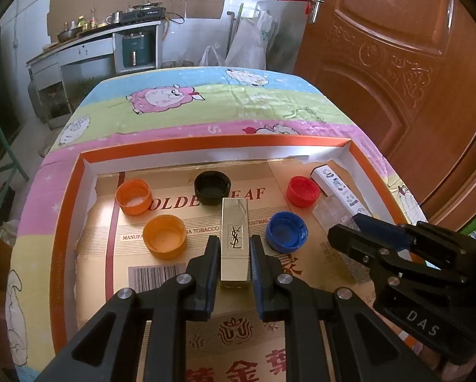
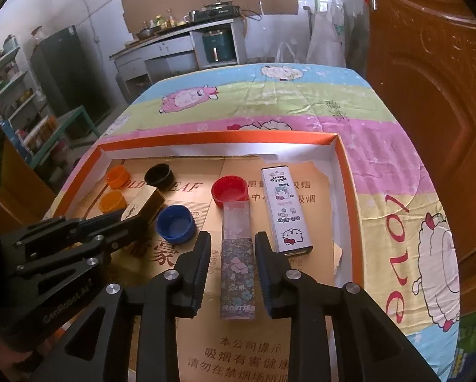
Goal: Organize rigid objects
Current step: 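Lower and open the right tool to release the clear bottle while the left tool releases the lipstick box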
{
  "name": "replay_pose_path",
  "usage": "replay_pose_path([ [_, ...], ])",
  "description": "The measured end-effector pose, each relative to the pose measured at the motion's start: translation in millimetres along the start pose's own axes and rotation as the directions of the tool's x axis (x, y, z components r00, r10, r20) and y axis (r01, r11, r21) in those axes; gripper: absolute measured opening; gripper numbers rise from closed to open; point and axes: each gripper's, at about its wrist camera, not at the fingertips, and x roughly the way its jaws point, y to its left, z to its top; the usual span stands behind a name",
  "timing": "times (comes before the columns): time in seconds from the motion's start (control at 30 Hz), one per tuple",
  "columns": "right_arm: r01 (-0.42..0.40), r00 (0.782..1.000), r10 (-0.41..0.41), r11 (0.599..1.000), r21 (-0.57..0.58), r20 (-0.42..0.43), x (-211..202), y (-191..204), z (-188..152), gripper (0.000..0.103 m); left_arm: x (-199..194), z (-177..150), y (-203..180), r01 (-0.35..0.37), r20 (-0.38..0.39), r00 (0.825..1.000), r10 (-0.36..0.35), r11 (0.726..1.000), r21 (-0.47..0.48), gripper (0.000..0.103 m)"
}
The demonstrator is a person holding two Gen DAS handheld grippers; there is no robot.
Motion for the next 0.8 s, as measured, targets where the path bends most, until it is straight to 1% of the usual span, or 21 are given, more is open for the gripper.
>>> replay_pose_path([
  [0.23, 0.005, 1.000, -0.005, 1.000, 0.006, 0.006, -8.5, -0.1, -1.7, 0.029, -9.7, -0.7, -0.2, -0.006, 0.013, 1.000, 0.006, 1.000, -0.001, 0.018],
  [0.43, 0.009, 1.000, -0.010, 1.000, 0.011, 0.019, -21.1, 0.7, -2.5, 0.029, -25.6, 0.5, -3.5, 0.000, 0.042, 0.999, 0.000, 1.000, 0.003, 0.018],
  [0.8, 0.008, 0.998, -0.009, 1.000, 0.005, 0.054, -56.2, 11.5, -11.3, 0.029, -59.0, -5.8, -8.3, -0.006, 0.078, 0.997, 0.005, 1.000, 0.006, 0.018],
])
